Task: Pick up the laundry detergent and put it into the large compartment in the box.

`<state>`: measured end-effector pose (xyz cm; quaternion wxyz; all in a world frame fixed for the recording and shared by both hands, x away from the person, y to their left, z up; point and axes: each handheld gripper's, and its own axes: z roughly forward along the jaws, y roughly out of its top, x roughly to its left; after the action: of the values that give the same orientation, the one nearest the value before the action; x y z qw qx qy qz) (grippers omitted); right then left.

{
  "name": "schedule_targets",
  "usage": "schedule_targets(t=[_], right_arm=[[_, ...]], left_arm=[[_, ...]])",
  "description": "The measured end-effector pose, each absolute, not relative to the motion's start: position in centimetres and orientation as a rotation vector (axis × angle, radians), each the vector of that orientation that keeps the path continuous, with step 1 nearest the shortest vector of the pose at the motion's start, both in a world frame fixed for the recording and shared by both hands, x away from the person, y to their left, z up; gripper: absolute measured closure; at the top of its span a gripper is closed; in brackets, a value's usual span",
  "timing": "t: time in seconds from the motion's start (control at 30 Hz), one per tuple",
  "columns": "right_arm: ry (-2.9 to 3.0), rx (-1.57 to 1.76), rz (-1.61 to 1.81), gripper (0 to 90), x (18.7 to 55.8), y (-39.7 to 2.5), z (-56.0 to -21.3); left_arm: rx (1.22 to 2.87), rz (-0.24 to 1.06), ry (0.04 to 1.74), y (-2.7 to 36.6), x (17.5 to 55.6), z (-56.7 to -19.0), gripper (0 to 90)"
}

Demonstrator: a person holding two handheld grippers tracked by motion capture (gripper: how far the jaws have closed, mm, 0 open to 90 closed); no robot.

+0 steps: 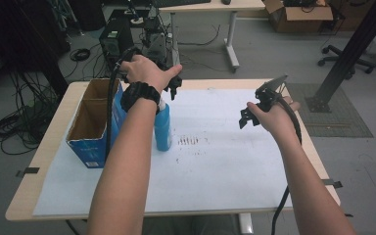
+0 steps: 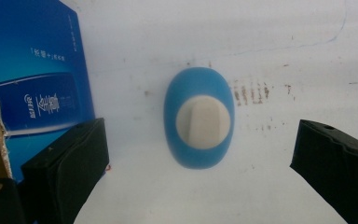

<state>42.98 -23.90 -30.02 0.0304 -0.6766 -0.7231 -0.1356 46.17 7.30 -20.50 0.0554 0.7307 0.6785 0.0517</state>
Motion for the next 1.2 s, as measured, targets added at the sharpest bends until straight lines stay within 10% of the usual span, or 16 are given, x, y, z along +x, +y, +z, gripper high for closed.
schedule_targets(t=[1.2], right_arm=[[-2.215, -2.086, -0.435, 4.3, 42.9, -24.4, -31.4]], left_arm=[[2.233, 0.127, 2.111, 6.4, 46.7, -24.9, 4.2]])
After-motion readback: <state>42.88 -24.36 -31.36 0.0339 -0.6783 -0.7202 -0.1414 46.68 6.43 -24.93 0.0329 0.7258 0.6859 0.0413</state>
